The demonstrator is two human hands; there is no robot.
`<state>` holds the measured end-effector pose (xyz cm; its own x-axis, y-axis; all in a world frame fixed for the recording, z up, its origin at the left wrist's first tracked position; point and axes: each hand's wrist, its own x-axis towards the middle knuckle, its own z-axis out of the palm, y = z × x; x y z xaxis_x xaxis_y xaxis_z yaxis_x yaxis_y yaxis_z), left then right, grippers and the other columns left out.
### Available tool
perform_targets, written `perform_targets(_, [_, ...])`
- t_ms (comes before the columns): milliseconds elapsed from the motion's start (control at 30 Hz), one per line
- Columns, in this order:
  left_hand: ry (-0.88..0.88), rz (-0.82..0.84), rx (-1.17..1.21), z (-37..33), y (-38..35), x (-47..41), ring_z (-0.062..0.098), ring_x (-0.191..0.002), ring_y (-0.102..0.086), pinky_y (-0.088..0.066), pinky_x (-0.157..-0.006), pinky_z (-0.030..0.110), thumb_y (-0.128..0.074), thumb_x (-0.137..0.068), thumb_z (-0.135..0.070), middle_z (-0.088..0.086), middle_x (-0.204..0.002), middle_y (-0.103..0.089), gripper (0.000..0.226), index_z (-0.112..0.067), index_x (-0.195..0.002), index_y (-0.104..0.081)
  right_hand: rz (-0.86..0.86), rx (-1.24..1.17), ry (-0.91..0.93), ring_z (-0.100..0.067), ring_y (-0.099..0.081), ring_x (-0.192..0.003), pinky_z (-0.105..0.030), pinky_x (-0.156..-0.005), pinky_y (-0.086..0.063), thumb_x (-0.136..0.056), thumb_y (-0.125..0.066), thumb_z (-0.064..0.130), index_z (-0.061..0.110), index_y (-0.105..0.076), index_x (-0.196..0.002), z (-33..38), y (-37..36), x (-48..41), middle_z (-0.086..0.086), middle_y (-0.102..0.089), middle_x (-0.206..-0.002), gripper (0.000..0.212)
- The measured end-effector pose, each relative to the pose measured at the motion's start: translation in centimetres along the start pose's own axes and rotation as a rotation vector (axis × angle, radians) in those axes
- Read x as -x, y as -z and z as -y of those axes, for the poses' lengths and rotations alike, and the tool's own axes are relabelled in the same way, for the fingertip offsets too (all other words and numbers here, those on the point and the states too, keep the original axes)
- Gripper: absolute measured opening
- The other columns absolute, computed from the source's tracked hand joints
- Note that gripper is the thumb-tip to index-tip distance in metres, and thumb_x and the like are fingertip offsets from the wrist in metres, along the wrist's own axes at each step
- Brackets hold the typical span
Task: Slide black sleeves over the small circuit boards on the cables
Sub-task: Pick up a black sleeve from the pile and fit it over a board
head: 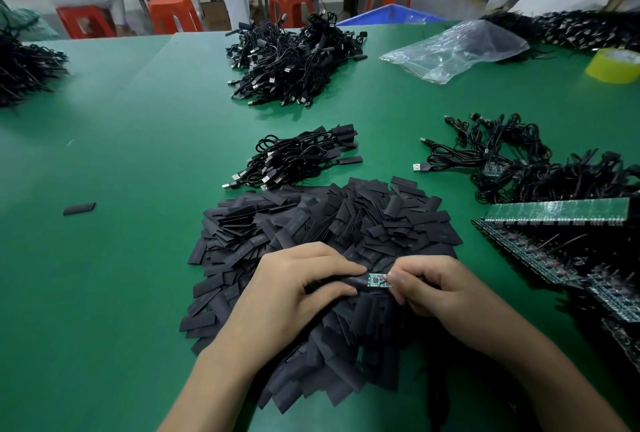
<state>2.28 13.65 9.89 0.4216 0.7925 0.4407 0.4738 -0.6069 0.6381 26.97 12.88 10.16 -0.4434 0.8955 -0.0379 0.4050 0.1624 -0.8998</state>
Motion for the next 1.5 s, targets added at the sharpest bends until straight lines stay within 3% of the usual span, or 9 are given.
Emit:
perform_targets(167, [0.062, -0.006, 0.063, -0.1, -0.4, 0.0, 0.002, -0.094, -0.070, -0.052, -0.083, 0.019, -0.082, -0.087, -0.028, -0.016, -0.099, -0.073, 0.023, -0.022, -0.109, -0.080, -0.027, 0.046, 0.024, -0.004, -0.035, -0.053, -0.022, -0.052, -0.027, -0.094, -0.048, 0.056, 0.022, -0.057, -0.073, 0.1, -0.2, 0.0, 0.010, -0.042, -0.055, 0.041])
perform_targets(333, [0.056, -0.007, 0.038, -0.3, -1.2, 0.1, 0.002, -0.094, -0.069, -0.056, -0.083, 0.026, -0.080, -0.088, -0.032, -0.013, -0.099, -0.073, 0.026, -0.021, -0.112, -0.079, -0.038, 0.116, 0.044, -0.003, -0.040, -0.056, -0.022, -0.054, -0.029, -0.098, -0.052, 0.042, 0.019, -0.057, -0.072, 0.5, -0.5, 0.1, 0.010, -0.045, -0.057, 0.035])
perform_targets(500, [0.031, -0.053, 0.035, -0.4, -1.3, 0.2, 0.004, -0.094, -0.069, -0.054, -0.082, 0.021, -0.080, -0.091, -0.029, -0.014, -0.100, -0.071, 0.021, -0.021, -0.110, -0.079, -0.044, 0.110, 0.045, -0.002, -0.038, -0.055, -0.019, -0.054, -0.028, -0.103, -0.055, 0.030, 0.019, -0.056, -0.071, 0.7, -0.4, 0.2, 0.013, -0.044, -0.056, 0.034])
perform_targets(667, [0.004, -0.065, 0.059, -0.9, -1.7, 0.2, 0.002, -0.093, -0.068, -0.048, -0.083, 0.015, -0.080, -0.090, -0.021, -0.012, -0.099, -0.071, 0.019, -0.015, -0.108, -0.079, -0.028, 0.109, 0.055, -0.003, -0.040, -0.057, -0.023, -0.055, -0.030, -0.100, -0.053, 0.035, 0.018, -0.057, -0.071, 1.0, -0.4, 0.2, 0.011, -0.045, -0.059, 0.034])
perform_targets(1100, [-0.024, -0.071, 0.072, -1.0, -1.9, 0.4, 0.004, -0.092, -0.068, -0.051, -0.082, 0.017, -0.078, -0.092, -0.019, -0.009, -0.099, -0.071, 0.018, -0.014, -0.108, -0.079, -0.002, 0.106, 0.040, -0.004, -0.041, -0.059, -0.025, -0.057, -0.032, -0.097, -0.053, 0.044, 0.022, -0.060, -0.073, 0.8, -0.2, 0.2, 0.008, -0.047, -0.062, 0.033])
perform_targets(1333, [-0.025, -0.087, 0.077, -1.1, -1.9, 0.2, 0.004, -0.091, -0.068, -0.050, -0.081, 0.017, -0.078, -0.092, -0.023, -0.012, -0.098, -0.069, 0.016, -0.018, -0.107, -0.079, 0.016, -0.004, 0.020, -0.002, -0.038, -0.054, -0.021, -0.053, -0.029, -0.098, -0.052, 0.042, 0.024, -0.065, -0.079, 1.0, -0.5, 0.2, 0.012, -0.045, -0.057, 0.029])
perform_targets(1500, [0.019, -0.146, 0.093, -0.8, -1.9, 0.1, 0.005, -0.090, -0.069, -0.049, -0.080, 0.015, -0.079, -0.091, -0.024, -0.017, -0.097, -0.071, 0.014, -0.019, -0.104, -0.080, -0.071, -0.125, -0.009, -0.005, -0.045, -0.061, -0.019, -0.060, -0.037, -0.094, -0.058, 0.038, 0.026, -0.067, -0.090, 0.8, -0.4, 0.2, 0.012, -0.051, -0.064, 0.016])
